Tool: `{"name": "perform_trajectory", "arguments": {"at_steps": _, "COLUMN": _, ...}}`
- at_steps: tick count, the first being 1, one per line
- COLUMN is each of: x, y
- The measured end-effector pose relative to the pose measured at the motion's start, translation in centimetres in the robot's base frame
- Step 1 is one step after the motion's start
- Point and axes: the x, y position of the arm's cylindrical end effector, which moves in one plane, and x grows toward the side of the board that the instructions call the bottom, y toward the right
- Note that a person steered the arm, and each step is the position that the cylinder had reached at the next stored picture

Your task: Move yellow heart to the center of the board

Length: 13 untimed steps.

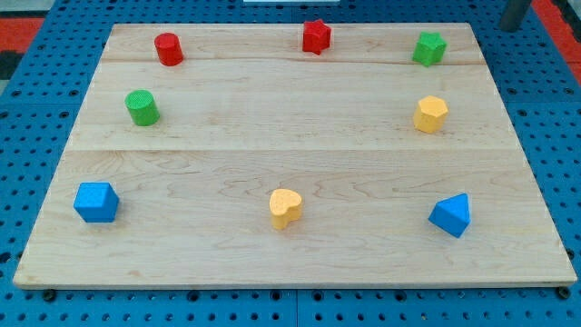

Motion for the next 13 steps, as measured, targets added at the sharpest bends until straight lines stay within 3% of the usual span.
{"name": "perform_trajectory", "arguments": {"at_steps": 1, "x": 1.5, "y": -0.2}}
{"name": "perform_trajectory", "arguments": {"at_steps": 2, "x": 9.8, "y": -0.4}}
{"name": "perform_trajectory", "arguments": {"at_steps": 3, "x": 17.4, "y": -4.8}}
{"name": "perform_trajectory", "arguments": {"at_steps": 5, "x": 25.1, "y": -10.7}}
{"name": "perform_trajectory", "arguments": {"at_steps": 7, "x": 26.7, "y": -23.1}}
{"name": "perform_trajectory", "arguments": {"at_steps": 8, "x": 33.1, "y": -25.5}}
{"name": "perform_trajectory", "arguments": {"at_steps": 10, "x": 34.2, "y": -30.8}}
{"name": "perform_trajectory", "arguments": {"at_steps": 11, "x": 36.8, "y": -31.7}}
{"name": "perform_trajectory", "arguments": {"at_steps": 12, "x": 35.6, "y": -35.4}}
{"name": "perform_trajectory", "arguments": {"at_steps": 13, "x": 33.9, "y": -32.6}}
